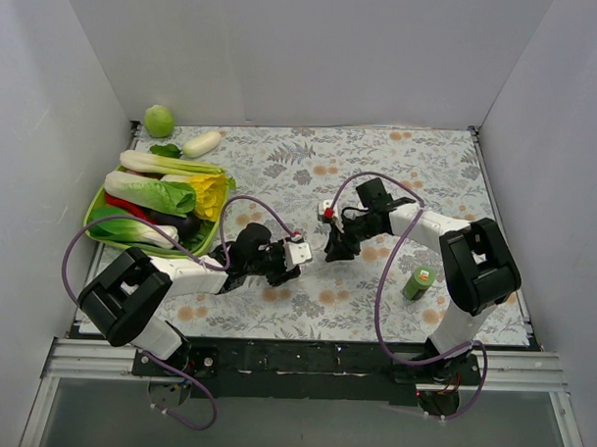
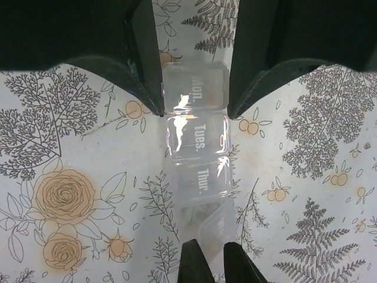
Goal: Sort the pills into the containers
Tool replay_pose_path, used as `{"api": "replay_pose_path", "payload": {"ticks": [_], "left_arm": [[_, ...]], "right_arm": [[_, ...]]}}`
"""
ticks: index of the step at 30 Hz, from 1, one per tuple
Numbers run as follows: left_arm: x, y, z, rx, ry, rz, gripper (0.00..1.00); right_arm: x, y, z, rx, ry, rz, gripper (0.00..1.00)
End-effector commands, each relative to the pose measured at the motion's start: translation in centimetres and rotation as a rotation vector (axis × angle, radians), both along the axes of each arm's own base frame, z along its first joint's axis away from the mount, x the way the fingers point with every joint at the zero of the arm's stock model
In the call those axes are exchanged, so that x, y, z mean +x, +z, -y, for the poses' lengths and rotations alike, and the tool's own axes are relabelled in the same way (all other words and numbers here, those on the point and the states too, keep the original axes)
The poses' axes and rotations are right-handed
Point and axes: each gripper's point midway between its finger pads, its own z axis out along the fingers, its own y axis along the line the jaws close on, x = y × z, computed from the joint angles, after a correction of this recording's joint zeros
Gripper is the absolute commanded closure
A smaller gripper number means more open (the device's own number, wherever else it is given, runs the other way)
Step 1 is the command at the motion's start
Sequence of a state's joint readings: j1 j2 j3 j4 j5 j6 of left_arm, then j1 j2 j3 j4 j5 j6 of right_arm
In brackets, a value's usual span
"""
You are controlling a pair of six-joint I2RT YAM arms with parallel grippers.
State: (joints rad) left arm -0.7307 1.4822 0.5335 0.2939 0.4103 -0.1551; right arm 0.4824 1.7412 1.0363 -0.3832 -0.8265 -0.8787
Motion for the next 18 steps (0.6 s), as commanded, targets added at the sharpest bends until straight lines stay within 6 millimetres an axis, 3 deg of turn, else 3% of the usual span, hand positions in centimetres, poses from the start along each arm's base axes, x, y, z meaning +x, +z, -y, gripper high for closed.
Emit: {"api": "replay_pose_path", "payload": {"ticks": [1,7,18], "left_arm": [[-1.1,1.1,0.8,-0.030,-0.057,0.021,1.00],[-1.3,0.6,0.9,-0.019,-0.062,0.014,1.00],[-0.8,0.4,1.0,-0.007,-0.044,0.017,1.00]], "right_arm": [[3.0,1.3,-1.0,0.038,-0.103,0.020,0.66],[4.6,0.4,-1.5,-0.002,-0.230,0.007,0.78],[6.0,-3.0,-1.6,-0.183,-0.344,0.031,0.80]]}}
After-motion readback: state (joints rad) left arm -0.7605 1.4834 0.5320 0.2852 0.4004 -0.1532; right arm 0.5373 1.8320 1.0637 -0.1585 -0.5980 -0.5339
